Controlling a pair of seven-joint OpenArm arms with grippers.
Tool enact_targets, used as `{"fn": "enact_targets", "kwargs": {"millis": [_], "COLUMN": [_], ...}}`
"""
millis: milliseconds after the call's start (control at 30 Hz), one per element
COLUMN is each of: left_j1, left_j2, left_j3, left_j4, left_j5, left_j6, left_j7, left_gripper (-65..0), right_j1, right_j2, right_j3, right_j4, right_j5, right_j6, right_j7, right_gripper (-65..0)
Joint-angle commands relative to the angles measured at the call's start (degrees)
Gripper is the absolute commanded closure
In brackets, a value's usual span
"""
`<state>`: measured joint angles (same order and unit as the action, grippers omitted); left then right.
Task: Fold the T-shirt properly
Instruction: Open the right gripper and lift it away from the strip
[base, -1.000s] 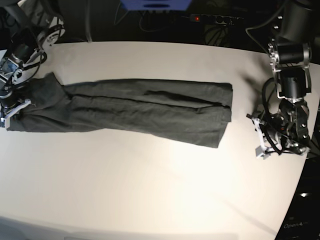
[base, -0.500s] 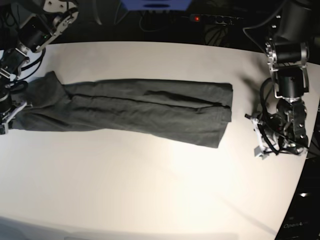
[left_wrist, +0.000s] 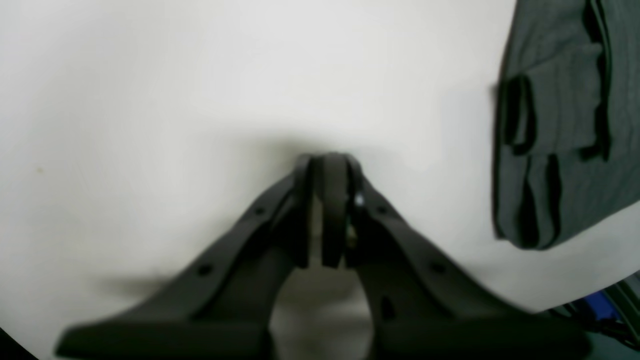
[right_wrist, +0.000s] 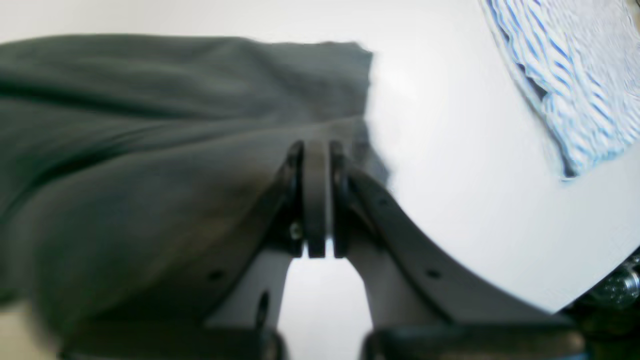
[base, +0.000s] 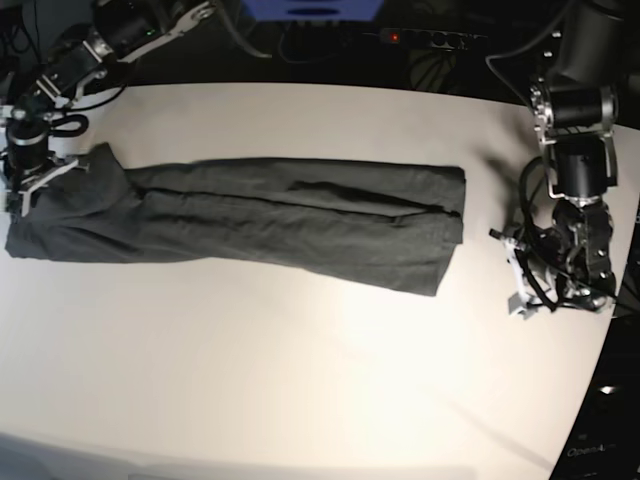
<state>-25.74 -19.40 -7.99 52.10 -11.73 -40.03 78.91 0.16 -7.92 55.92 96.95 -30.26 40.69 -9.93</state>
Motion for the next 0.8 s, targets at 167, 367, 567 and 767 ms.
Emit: {"fn": "enact_targets", "kwargs": {"millis": [167,367,567,767], "left_j1": [0.4,0.1,-0.8,-0.9], "left_j2": [0.6,0.6,0.7,0.8], "left_j3": [0.3,0.3,0.3,0.3], "left_j4": [-0.8,-0.8,-1.3,-1.3], "left_j5": [-0.1,-0.1,-0.1,-0.1], "left_j6": [0.0,0.0,0.0,0.0], "left_j7": [1.1,1.1,1.1,1.1], "left_gripper": [-4.1,-4.1,-4.1,-4.1], "right_j1": [-1.8,-2.2,-3.6,-11.0], "right_j2": [-1.1,-1.1,-1.1,-1.1], "right_j3": [0.1,0.0,-1.3,-9.5], "right_j4": [4.4,-0.1,-1.8,-1.5], "right_j5": [3.3,6.8,7.7,14.4], "right_j6": [-0.7,-0.7,-0.7,-0.7], "right_j7": [0.4,-7.7,-9.0,-8.9], "right_gripper": [-1.6,-12.5,-19.6,-19.6]}}
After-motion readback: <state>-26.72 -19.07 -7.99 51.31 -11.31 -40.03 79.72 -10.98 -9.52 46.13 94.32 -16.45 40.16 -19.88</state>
